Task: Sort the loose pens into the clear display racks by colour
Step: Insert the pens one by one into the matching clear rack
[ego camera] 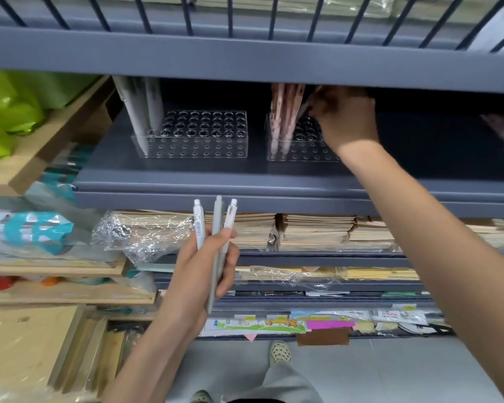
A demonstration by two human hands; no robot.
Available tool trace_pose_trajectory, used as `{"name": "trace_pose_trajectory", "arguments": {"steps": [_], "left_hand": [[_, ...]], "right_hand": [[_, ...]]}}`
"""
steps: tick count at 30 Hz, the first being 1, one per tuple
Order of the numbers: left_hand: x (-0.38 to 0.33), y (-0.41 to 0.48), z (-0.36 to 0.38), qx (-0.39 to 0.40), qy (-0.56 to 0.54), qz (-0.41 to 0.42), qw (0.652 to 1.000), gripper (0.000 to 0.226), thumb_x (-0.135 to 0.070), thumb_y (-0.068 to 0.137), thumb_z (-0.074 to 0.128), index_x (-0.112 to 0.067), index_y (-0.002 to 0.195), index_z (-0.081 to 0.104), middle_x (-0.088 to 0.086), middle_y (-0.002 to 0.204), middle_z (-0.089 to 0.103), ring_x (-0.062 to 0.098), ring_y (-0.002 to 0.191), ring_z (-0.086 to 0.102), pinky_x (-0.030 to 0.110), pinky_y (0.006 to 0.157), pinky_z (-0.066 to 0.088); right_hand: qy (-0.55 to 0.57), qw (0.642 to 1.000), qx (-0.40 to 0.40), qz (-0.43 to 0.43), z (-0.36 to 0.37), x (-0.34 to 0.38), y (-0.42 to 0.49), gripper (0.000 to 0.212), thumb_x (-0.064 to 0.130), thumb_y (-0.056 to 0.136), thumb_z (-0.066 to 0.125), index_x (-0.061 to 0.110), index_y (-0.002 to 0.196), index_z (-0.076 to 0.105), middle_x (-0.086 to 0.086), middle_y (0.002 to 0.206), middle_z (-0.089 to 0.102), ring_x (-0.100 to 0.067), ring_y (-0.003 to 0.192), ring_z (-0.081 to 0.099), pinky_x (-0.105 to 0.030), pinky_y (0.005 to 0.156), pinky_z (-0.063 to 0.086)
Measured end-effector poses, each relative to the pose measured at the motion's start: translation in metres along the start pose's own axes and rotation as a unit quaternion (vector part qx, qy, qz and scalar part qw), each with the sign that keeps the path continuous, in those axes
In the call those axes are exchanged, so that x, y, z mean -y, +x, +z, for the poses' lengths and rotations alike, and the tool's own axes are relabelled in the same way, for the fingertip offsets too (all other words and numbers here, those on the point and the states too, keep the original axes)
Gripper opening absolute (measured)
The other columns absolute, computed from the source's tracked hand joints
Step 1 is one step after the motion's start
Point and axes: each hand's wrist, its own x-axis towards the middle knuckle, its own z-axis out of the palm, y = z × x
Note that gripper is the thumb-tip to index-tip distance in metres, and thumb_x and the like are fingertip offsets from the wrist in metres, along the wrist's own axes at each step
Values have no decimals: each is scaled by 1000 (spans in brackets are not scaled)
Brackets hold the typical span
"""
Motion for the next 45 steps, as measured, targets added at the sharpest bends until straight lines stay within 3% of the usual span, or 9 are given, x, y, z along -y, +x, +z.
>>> {"name": "trace_pose_trajectory", "arguments": {"steps": [7,12,17,19,22,27,31,38,45], "left_hand": [[3,1,5,0,-27,24,999,18,-11,97,48,0,109,56,7,72,57,14,35,32,19,35,32],[7,-3,3,-5,-8,35,999,16,-12,101,50,-5,109,62,5,74,62,13,38,37,20,36,33],[7,-6,-1,8,24,50,998,16,-23,101,52,-10,108,58,10,93,73,14,41,40,19,39,38],[6,-7,-5,19,26,48,998,27,-30,97,53,-12,118,54,12,98,74,13,42,41,20,39,38],[6,-8,-12,35,38,55,997,37,-35,95,53,-12,124,51,12,101,74,13,43,41,21,42,39],[10,-11,-21,55,41,65,996,30,-35,99,54,-16,122,54,12,96,73,14,43,40,22,42,38],[8,-16,-27,76,42,70,994,25,-35,98,53,-24,119,61,11,90,71,15,43,40,22,42,37],[-3,-27,-55,93,46,59,993,27,-41,95,54,-32,119,64,11,85,70,16,46,47,22,43,41],[-15,-33,-87,61,24,48,997,36,-52,89,57,-22,105,67,10,87,71,17,44,47,24,39,38]], "right_hand": [[-45,994,89,-42,3,8,10,26,18,101,42,6,117,57,-11,107,59,-19,92,52,-22,76,30],[-50,991,119,-21,5,10,11,28,23,101,43,11,125,54,-4,92,52,-16,69,48,-26,63,35],[-3,996,87,23,-5,1,3,26,17,93,57,17,117,65,2,99,67,-14,90,61,-23,78,45],[114,990,22,84,-11,-3,-12,25,8,89,55,18,107,68,-3,95,72,-16,86,67,-31,83,54],[262,956,-45,126,-18,4,-59,24,3,86,50,19,90,68,0,74,71,-8,58,62,-24,59,50],[274,942,137,135,-8,40,-141,10,31,88,68,23,85,73,3,69,72,-3,52,56,-17,53,47],[322,906,241,132,8,64,-171,12,28,85,73,16,85,76,5,67,69,3,54,54,-11,54,42],[354,890,253,135,30,91,-182,10,23,81,78,15,79,73,12,62,63,3,54,54,-10,54,41],[402,893,148,138,48,119,-184,4,24,87,72,23,83,74,13,61,60,-1,56,53,-15,53,44]]}}
